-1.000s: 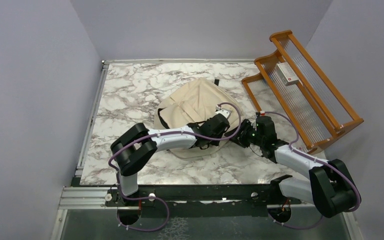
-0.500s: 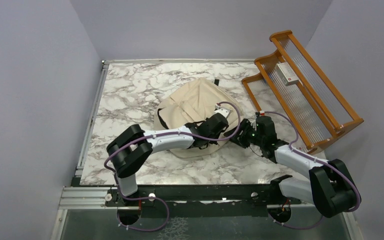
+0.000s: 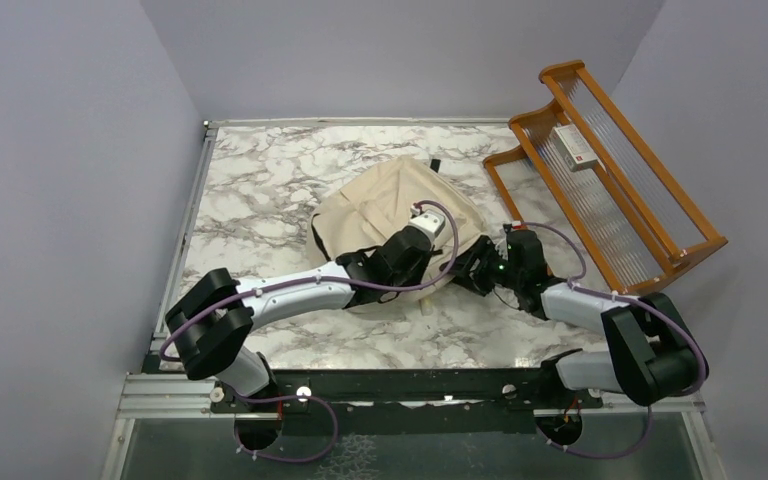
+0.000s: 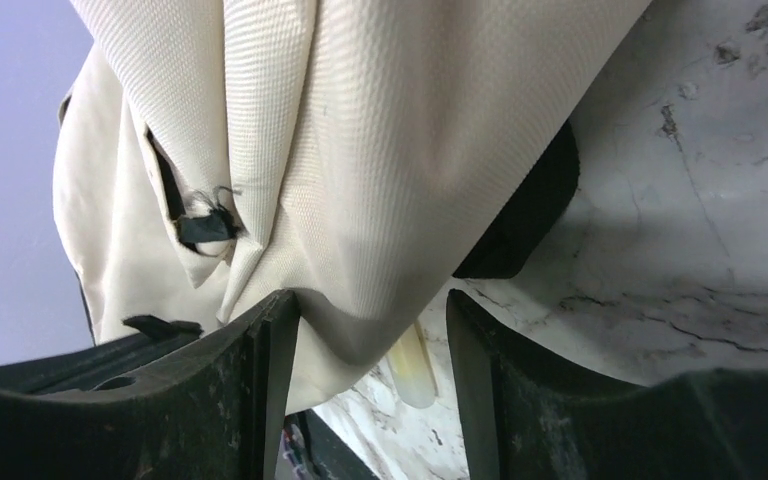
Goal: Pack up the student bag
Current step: Zip the student bag at the center of the board.
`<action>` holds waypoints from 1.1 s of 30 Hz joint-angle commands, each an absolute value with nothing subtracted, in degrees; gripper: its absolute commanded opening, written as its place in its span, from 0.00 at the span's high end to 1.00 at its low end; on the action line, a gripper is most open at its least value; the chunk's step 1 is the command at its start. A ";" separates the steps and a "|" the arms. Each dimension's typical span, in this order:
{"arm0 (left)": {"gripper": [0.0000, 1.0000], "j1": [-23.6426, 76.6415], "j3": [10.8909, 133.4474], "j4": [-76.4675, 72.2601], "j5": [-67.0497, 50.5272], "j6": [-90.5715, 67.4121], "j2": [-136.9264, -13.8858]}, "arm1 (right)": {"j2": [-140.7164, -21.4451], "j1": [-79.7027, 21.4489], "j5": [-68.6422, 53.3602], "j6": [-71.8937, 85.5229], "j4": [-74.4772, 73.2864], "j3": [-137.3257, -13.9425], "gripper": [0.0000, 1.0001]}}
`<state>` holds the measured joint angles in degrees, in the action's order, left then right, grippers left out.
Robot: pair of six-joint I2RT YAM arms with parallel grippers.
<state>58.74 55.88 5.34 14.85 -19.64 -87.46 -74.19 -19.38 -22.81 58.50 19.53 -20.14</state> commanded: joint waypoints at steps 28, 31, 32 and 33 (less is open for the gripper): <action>1.00 58.47 43.80 20.67 29.20 -24.87 -57.35 | -77.45 -12.49 -19.71 49.69 15.78 -28.24 0.99; 1.00 58.07 43.50 22.21 31.37 -24.37 -55.13 | -77.17 -11.97 -19.76 48.33 14.56 -28.71 1.00; 1.00 57.87 43.55 22.69 32.06 -23.94 -54.75 | -77.00 -11.81 -19.71 47.93 14.16 -28.86 0.99; 1.00 57.65 43.70 23.14 32.78 -23.60 -54.45 | -76.80 -11.66 -19.53 47.50 13.77 -28.93 0.99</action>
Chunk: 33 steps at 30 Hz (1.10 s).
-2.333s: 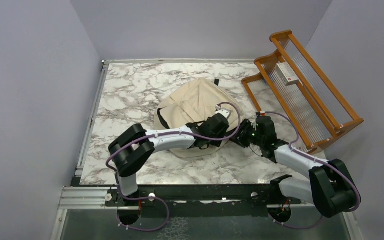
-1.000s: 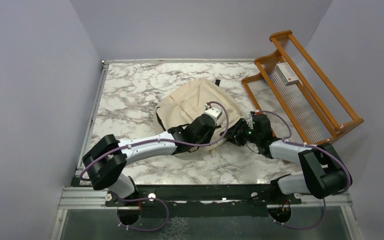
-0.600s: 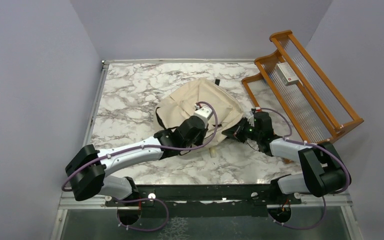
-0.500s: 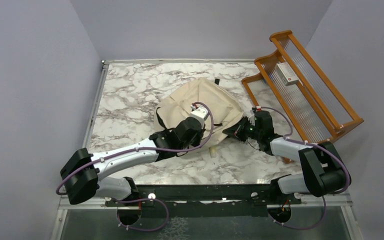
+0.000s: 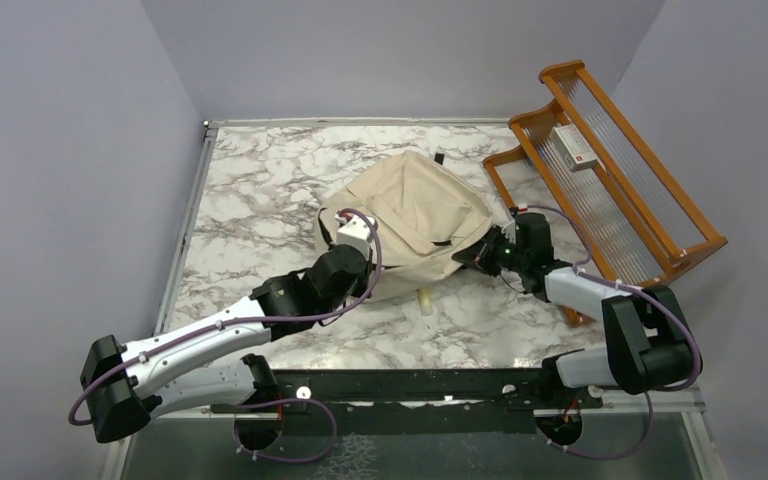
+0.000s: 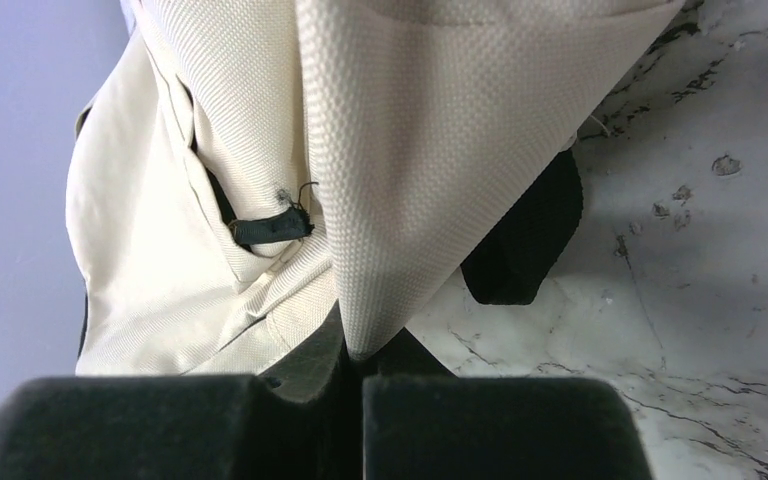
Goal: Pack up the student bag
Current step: Zip the student bag at the center of the board.
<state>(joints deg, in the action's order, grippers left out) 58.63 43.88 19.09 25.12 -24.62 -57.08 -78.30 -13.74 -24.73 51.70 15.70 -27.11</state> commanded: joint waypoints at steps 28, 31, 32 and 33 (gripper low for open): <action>0.33 51.53 42.19 12.43 20.46 -37.56 -47.11 | -52.35 -11.25 -20.18 33.85 -14.55 -34.61 0.42; 0.27 52.71 41.47 9.96 16.90 -37.09 -48.73 | -53.87 -11.21 -22.16 34.01 -13.26 -34.82 0.42; 0.26 53.76 41.30 9.85 17.02 -37.02 -49.42 | -54.48 -11.25 -22.94 33.87 -12.70 -34.88 0.41; 0.25 54.84 41.09 9.89 17.74 -36.86 -49.89 | -54.81 -11.25 -23.88 33.57 -12.12 -35.06 0.42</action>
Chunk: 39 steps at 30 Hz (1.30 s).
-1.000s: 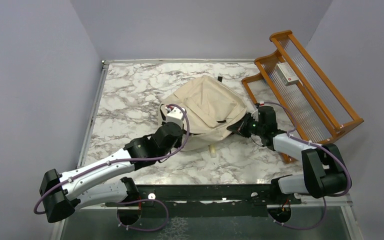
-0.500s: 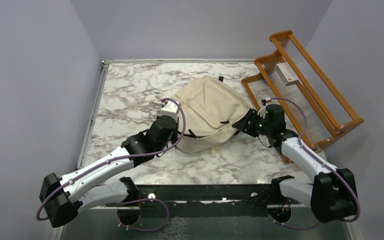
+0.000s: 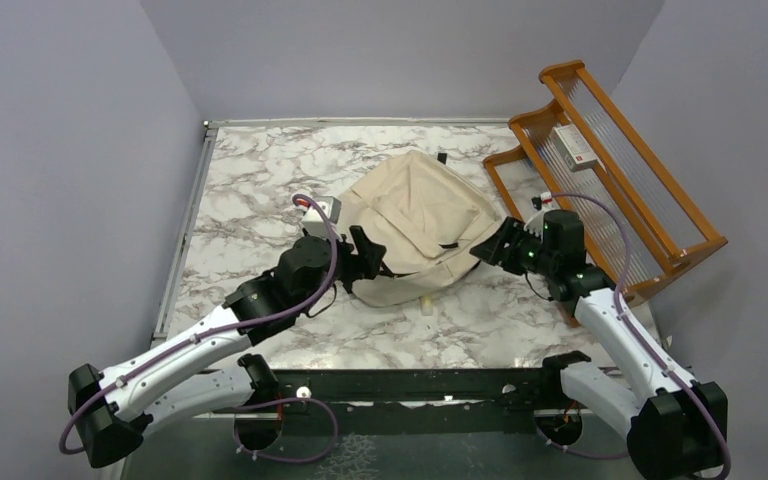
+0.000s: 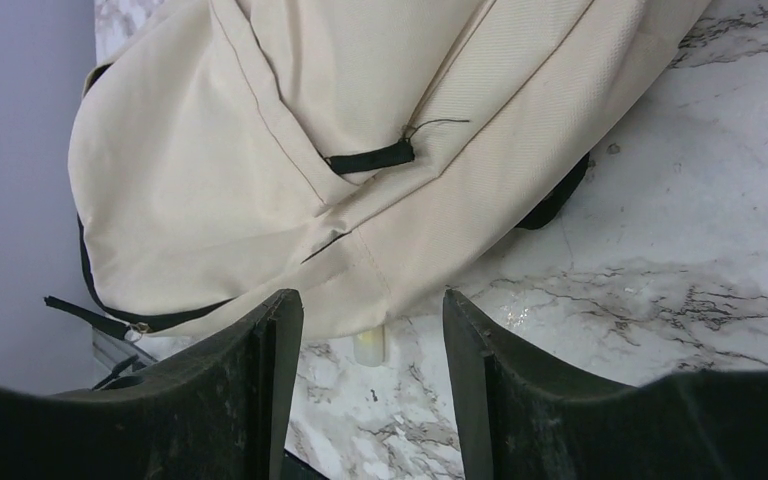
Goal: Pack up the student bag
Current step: Zip the student bag at the center of the board.
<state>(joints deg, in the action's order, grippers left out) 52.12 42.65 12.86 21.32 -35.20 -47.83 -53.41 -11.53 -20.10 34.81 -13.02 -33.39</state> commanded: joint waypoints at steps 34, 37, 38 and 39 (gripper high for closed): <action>0.32 61.52 35.38 -9.81 29.51 -31.95 -62.98 | -56.35 -11.25 -30.15 30.75 -9.36 -34.66 0.41; 0.37 61.50 35.07 -10.80 29.95 -31.77 -64.04 | -56.39 -11.30 -30.31 30.76 -9.37 -34.71 0.41; 0.39 61.52 35.06 -10.81 29.91 -31.73 -64.28 | -56.39 -11.26 -30.39 30.76 -9.48 -34.72 0.41; 0.42 61.51 35.01 -10.81 29.78 -31.73 -64.45 | -56.41 -11.25 -30.48 30.76 -9.48 -34.72 0.41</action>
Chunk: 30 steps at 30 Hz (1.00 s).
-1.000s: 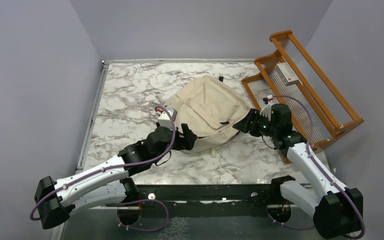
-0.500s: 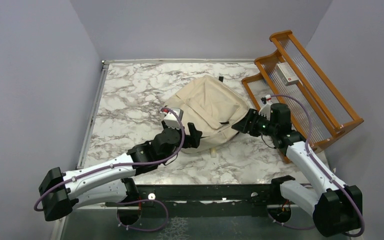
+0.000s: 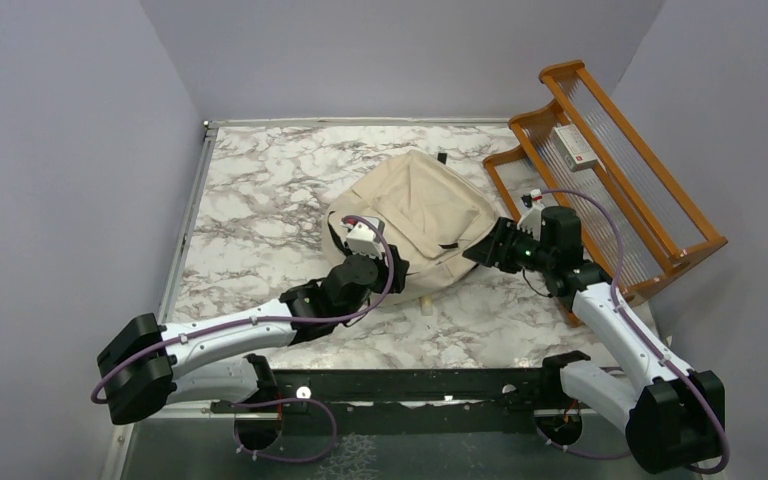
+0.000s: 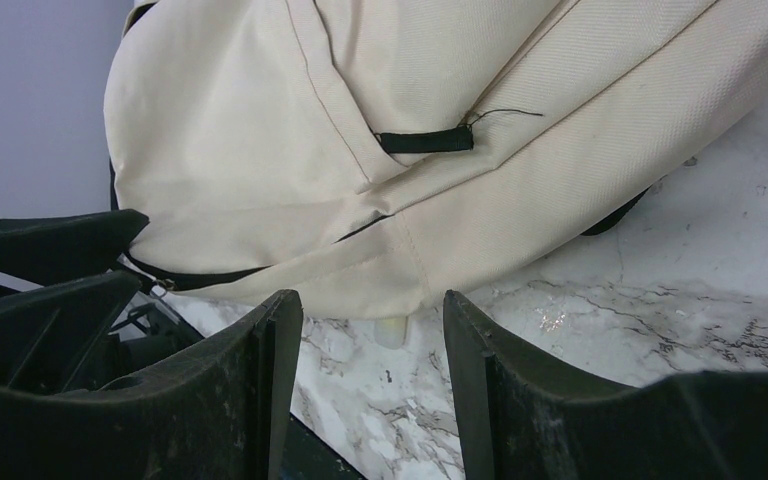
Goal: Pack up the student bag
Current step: Zip the student bag at the center of the board.
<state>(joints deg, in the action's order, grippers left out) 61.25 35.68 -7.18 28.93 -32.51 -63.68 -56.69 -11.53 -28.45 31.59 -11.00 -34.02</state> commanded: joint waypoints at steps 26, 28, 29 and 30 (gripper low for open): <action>1.00 60.60 38.34 -3.82 29.31 -20.30 -63.74 | -56.21 -15.88 -39.33 14.77 -8.43 -40.98 0.40; 1.00 59.67 39.69 -2.85 28.59 -19.32 -63.59 | -56.44 -18.86 -40.18 13.46 -5.80 -40.96 0.40; 1.00 59.29 40.25 -2.47 28.23 -18.78 -63.56 | -56.86 -21.00 -39.73 12.33 -4.61 -41.14 0.40; 1.00 58.90 40.71 -2.16 27.96 -18.46 -63.53 | -57.29 -23.57 -38.64 10.85 -3.51 -41.10 0.40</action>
